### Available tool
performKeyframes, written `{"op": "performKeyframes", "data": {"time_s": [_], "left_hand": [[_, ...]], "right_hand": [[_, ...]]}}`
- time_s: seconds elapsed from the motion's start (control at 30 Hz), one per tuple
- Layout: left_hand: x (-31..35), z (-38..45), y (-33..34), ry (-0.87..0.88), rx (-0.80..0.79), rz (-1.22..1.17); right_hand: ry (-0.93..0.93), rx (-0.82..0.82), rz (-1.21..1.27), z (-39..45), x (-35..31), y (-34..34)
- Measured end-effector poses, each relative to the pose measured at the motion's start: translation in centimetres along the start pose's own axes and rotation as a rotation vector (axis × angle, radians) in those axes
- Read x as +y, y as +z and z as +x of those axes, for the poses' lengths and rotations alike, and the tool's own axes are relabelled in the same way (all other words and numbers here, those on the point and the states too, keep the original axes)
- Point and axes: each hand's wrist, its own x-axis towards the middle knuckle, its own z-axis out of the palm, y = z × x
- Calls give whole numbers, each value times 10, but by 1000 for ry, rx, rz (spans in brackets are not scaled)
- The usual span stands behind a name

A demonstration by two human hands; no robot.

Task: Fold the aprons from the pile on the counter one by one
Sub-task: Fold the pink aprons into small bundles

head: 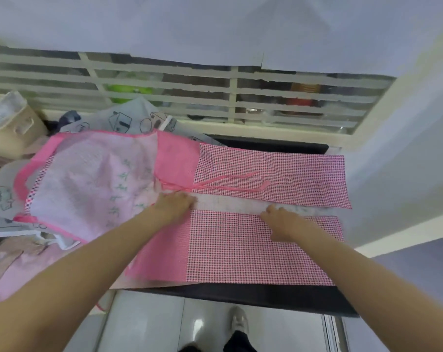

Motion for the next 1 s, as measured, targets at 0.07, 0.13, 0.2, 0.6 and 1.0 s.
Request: {"op": "performKeyframes", "data": {"time_s": [0.07, 0.13, 0.2, 0.6, 1.0], "left_hand": [[-5, 5, 1, -51, 7, -43], [-10, 12, -2, -74, 47, 64], [-12, 18, -6, -97, 139, 170], [-7, -27, 21, 271, 400, 257], [3, -75, 71, 168, -168, 323]], "right_hand": [[-5, 28, -20, 8, -2, 4], [-12, 46, -27, 13, -1, 3], [-17, -12, 0, 18, 1, -1], [-71, 195, 81, 18, -15, -27], [-257, -93, -8, -24, -79, 21]]}}
